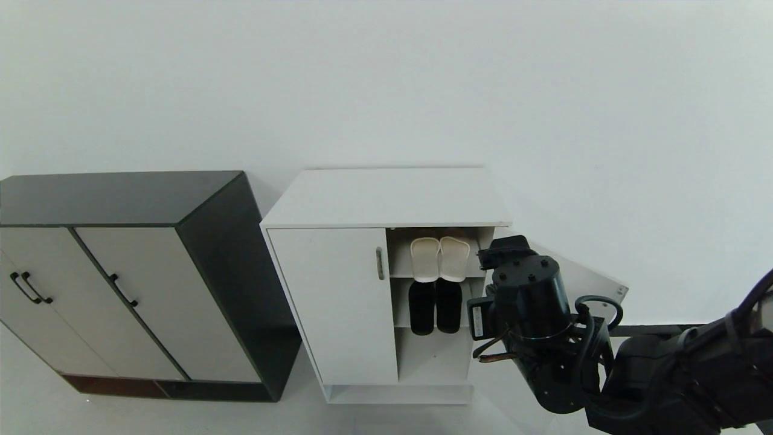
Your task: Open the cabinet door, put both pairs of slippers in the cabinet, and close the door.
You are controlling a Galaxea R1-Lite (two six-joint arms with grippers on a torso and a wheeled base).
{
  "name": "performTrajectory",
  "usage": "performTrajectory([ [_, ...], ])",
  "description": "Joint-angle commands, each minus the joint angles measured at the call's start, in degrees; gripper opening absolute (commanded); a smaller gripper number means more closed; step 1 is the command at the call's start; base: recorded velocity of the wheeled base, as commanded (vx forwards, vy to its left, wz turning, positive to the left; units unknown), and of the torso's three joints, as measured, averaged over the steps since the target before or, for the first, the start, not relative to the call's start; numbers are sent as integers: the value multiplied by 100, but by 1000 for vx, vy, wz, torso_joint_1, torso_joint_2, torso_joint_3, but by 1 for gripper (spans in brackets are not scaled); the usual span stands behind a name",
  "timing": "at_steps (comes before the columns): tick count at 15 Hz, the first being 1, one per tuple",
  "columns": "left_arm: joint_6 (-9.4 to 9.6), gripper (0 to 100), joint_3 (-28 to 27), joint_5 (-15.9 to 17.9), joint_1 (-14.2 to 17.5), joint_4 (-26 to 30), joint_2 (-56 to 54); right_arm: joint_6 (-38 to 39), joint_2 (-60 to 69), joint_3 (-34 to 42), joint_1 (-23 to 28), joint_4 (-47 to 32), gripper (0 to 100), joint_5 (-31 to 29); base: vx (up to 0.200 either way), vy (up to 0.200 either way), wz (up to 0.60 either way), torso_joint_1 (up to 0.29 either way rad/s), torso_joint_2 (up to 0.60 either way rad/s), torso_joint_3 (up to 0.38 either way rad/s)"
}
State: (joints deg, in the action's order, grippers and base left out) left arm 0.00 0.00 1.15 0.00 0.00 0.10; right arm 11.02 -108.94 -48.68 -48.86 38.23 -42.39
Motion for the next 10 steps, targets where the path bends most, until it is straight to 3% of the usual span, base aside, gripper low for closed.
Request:
performTrajectory([
  [1,0,0,0,0,0,0,-1,-3,-58,-1,26,0,0,2,0,0,0,163,-417,-193],
  [5,-18,0,0,0,0,0,-1,-3,-58,43,17,115,0,2,0,0,0,13,-32,-14],
  [10,-26,0,0,-9,0,0,-1,-65,-102,78,17,132,0,2,0,0,-600,3,0,2],
])
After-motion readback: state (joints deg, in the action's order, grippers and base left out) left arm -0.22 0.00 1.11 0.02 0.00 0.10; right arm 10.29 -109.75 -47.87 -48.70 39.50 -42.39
